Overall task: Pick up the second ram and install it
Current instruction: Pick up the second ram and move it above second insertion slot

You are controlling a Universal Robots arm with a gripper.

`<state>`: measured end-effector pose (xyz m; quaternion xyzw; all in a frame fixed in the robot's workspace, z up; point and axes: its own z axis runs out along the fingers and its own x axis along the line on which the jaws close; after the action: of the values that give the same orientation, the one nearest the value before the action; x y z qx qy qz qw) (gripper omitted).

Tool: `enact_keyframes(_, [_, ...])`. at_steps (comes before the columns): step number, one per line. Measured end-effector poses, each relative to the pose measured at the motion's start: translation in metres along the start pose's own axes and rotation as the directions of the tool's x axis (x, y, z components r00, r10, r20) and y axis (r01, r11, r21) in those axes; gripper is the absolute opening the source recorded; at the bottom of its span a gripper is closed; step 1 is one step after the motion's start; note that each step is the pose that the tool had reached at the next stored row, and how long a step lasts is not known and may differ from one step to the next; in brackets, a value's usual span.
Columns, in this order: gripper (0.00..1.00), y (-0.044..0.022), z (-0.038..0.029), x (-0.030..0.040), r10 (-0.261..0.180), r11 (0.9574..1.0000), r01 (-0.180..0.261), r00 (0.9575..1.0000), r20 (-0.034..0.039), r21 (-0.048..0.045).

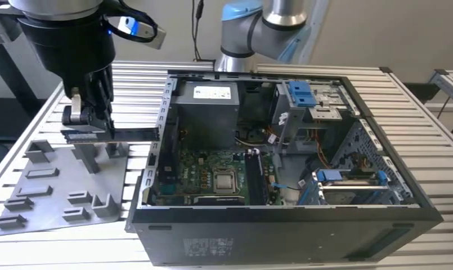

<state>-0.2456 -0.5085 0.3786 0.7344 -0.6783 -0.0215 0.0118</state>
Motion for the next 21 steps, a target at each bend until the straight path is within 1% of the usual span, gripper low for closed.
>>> enact_keyframes(10, [0.15, -0.0171, -0.0007, 0.0014, 0.0, 1.0, 0.0, 1.0, 0.0001, 0.0])
enact_keyframes(16, [0.15, -0.0261, -0.001, 0.0021, 0.0, 1.0, 0.0, 1.0, 0.0001, 0.0])
enact_keyframes(21, [0.15, -0.0352, -0.0015, 0.0028, 0.0, 1.0, 0.0, 1.0, 0.0, 0.0])
